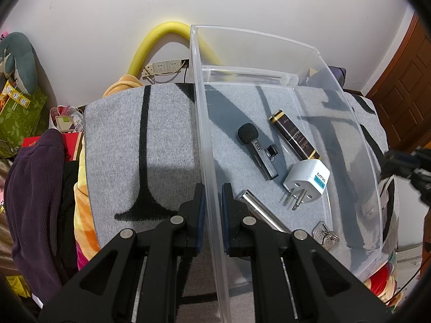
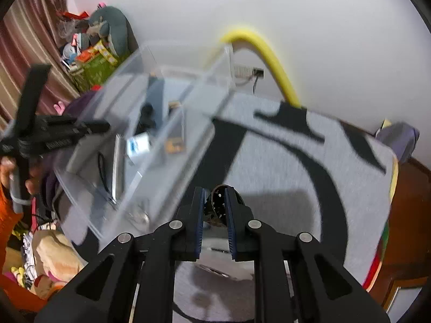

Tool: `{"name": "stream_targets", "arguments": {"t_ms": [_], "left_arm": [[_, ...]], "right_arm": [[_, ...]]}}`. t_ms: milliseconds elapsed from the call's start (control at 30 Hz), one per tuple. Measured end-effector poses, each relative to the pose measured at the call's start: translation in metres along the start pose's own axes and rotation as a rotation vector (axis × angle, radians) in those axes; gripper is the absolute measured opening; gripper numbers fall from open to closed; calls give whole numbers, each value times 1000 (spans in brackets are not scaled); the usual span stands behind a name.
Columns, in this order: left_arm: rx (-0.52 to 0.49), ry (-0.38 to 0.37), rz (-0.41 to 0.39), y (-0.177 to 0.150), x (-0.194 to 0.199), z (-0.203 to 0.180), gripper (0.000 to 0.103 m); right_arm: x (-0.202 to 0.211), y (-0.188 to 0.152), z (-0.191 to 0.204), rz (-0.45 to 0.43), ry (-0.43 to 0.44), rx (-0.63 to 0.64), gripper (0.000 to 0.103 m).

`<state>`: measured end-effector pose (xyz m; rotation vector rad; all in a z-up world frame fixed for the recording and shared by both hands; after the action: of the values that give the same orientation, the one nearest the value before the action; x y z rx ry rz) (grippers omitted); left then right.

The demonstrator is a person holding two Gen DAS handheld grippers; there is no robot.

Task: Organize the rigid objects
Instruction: 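Grasp the small black cylindrical part with the right gripper, then lower the black part into the box and open the right gripper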

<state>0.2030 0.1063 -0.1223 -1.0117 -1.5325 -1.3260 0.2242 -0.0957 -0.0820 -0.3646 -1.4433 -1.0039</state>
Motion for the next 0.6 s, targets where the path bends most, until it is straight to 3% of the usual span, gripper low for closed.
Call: {"name": "stream_targets", "arguments": {"t_ms": [300, 433, 600], "left_arm": [[0, 0, 0, 0, 0, 0, 9], [1, -2, -2, -1, 0, 0, 9], [2, -6, -2, -1, -1, 0, 9]], "right_arm": [[40, 38, 56, -121, 29, 118, 13], [29, 40, 84, -109, 48, 177, 13], [-8, 35, 108, -23, 58, 220, 14]]}}
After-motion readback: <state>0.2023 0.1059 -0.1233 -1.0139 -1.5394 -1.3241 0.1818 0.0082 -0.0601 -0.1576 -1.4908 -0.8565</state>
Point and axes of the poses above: each gripper's, at about its wrist camera, not at the fingertips, and x roughly against the way its jaws point, z to its left, y to its top, the point moved 8 cm from there along -x, roughly the way its jaws point, and after that the axes turned 11 degrees about z, right-handed, at the moved point
